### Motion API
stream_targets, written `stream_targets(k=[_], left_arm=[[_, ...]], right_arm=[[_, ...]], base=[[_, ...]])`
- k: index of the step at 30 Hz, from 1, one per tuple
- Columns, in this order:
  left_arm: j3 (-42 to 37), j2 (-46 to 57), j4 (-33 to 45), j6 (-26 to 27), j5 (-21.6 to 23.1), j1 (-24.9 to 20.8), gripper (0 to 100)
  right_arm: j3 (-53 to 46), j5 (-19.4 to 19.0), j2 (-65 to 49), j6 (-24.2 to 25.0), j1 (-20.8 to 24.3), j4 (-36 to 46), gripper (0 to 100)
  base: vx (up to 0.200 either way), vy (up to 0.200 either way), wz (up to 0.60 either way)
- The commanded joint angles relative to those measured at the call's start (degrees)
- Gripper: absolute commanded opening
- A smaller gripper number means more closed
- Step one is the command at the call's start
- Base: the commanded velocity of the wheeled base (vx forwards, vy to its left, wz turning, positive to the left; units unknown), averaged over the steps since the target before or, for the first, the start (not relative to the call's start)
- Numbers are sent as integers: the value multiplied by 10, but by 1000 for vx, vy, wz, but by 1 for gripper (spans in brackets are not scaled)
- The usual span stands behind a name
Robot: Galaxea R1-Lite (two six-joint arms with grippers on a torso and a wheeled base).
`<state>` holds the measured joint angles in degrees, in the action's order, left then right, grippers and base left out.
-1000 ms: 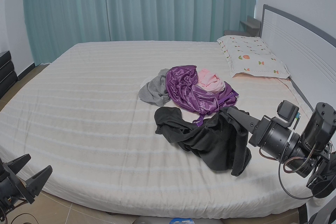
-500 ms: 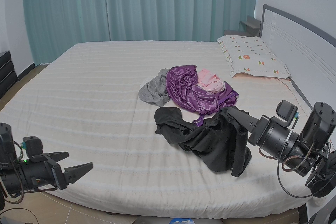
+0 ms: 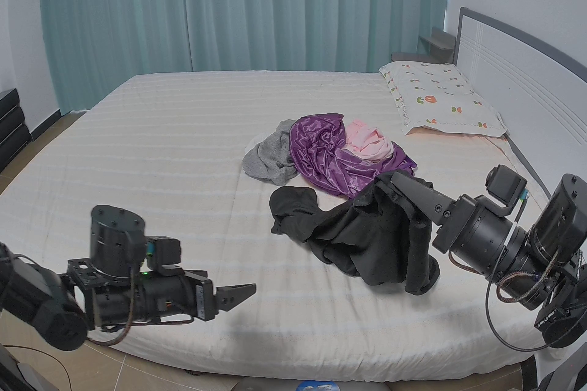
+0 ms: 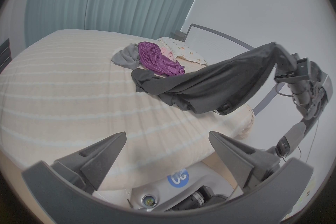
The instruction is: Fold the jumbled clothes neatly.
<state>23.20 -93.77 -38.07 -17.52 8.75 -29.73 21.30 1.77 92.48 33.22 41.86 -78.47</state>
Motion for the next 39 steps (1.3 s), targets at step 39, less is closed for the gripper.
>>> stream_targets(k=[39], left_arm=[[324,-388,-94,-42,33,24,100]], right_arm=[[5,1,-3,-11,53,-9,0]], base=[[0,0,0]])
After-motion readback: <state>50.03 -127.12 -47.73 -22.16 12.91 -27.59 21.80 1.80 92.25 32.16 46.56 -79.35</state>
